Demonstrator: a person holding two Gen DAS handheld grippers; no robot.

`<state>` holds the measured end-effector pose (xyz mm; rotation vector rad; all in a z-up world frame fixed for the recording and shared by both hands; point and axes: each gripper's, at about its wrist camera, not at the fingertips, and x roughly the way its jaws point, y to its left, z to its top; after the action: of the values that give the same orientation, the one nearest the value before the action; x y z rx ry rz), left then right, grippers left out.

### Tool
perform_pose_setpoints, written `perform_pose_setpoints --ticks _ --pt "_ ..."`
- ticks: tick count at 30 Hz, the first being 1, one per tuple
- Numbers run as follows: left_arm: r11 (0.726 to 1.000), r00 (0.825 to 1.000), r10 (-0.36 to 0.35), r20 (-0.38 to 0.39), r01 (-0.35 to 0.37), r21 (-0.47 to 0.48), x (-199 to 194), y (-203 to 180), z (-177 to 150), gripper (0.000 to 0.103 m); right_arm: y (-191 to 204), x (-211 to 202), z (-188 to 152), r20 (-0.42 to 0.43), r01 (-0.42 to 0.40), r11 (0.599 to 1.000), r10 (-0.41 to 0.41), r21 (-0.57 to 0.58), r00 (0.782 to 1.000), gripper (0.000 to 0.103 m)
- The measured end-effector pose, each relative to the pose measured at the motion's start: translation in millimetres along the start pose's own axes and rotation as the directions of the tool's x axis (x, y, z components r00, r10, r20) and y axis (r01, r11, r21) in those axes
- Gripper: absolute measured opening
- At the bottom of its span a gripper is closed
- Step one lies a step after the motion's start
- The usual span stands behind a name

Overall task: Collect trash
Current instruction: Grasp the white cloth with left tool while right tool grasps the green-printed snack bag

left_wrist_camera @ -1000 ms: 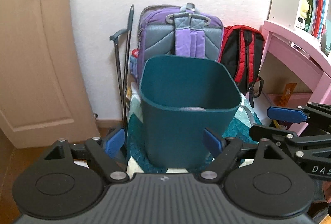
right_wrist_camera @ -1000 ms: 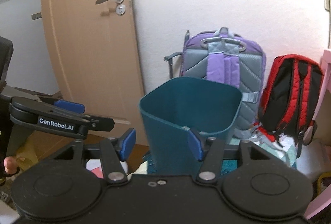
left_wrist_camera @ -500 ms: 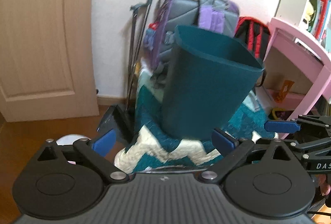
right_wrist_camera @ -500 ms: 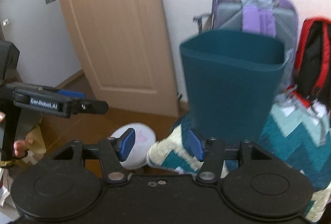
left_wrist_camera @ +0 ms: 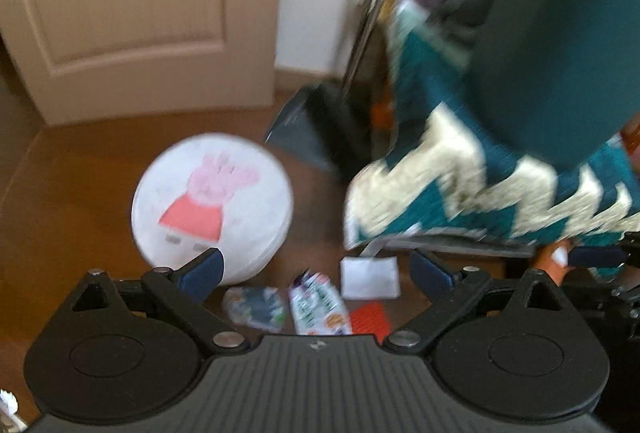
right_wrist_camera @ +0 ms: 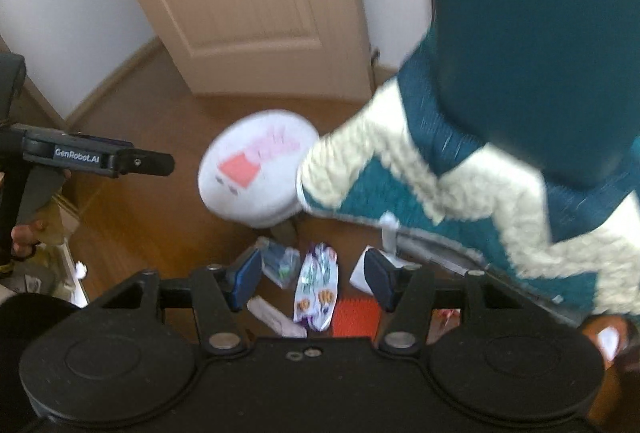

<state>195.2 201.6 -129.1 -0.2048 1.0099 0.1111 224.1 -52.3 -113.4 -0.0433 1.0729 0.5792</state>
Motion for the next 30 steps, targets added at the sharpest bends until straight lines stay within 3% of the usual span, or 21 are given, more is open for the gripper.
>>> perform_pose_setpoints --ticks 6,13,17,20,23,30 --pt "0.997 0.985 -0.005 -0.173 -0.008 -0.073 85.6 44.9 -40.7 0.100 -8.3 80.9 -11.7 -0.158 -0.019 0.997 0.032 0.077 0.987 0.057" --pt "0.998 0.933 -0.057 -0.356 0.042 -0.051 171.3 59.2 -86.6 0.100 -18.1 167.6 -19.2 -0.302 -0.004 0.991 0.044 0.132 0.952 0.056" --pt "0.994 0.901 -0.080 -0.427 0.106 0.038 211.7 45.6 -112.7 0.100 -24.0 214.4 -20.8 -0.369 0.012 0.992 0.036 0.127 0.929 0.056" --pt "0.981 0.883 -0.074 -0.463 0.148 0.125 238.1 31.1 -132.1 0.100 -25.9 245.8 -24.2 -0.409 0.018 0.993 0.031 0.114 0.912 0.056" --pt "0.967 0.878 -0.044 -0.477 0.158 0.202 260.0 19.9 -149.4 0.099 -26.4 273.7 -28.2 -0.435 0.015 0.993 0.038 0.117 0.900 0.056" --pt "0.952 0.867 -0.049 -0.495 0.190 0.239 297.4 4.2 -179.2 0.099 -27.7 343.4 -38.1 -0.497 0.016 0.993 0.044 0.115 0.866 0.056"
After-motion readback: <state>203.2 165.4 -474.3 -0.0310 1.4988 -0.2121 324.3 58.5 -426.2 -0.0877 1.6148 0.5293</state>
